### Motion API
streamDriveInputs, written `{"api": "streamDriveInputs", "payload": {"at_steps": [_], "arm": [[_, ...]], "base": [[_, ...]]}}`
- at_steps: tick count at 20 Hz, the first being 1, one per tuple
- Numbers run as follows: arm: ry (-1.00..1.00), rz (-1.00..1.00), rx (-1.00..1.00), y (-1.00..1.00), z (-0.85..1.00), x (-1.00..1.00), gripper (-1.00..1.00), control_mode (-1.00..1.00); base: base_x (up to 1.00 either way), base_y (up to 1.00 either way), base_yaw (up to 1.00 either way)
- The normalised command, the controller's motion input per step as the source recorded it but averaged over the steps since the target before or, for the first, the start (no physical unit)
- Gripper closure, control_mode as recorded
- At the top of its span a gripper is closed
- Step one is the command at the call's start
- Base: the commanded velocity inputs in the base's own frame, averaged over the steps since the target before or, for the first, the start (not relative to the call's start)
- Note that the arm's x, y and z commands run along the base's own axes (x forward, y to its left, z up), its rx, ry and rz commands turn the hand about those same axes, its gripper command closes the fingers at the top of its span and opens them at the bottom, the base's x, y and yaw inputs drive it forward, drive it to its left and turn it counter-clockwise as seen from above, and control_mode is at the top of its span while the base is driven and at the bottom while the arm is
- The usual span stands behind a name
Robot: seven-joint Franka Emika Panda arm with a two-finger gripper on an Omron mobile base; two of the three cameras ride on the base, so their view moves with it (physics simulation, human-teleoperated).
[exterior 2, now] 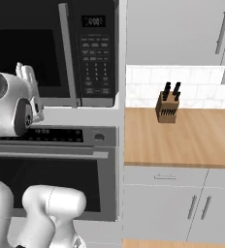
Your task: Pick the avocado from the sink and place it in the bowl. Then pick the bowl and place it in the microwave. Then close the microwave door and press the start button.
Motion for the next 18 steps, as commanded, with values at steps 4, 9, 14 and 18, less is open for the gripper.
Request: {"api": "streamDriveInputs", "payload": {"at_steps": [4,9,14,18], "arm": [[0.3,0.25,0.08,0.01,-0.02,0.69,-1.0,-1.0],[0.07,0.2,0.06,-0.01,-0.16,-0.38,-1.0,-1.0],[0.0,0.1,0.2,-0.34,-0.14,-1.0,-1.0,-1.0],[0.0,0.0,0.4,-0.75,0.0,-1.0,-1.0,-1.0]], "base": [[0.0,0.0,0.0],[0.0,0.0,0.0],[0.0,0.0,0.0],[0.0,0.0,0.0]]}}
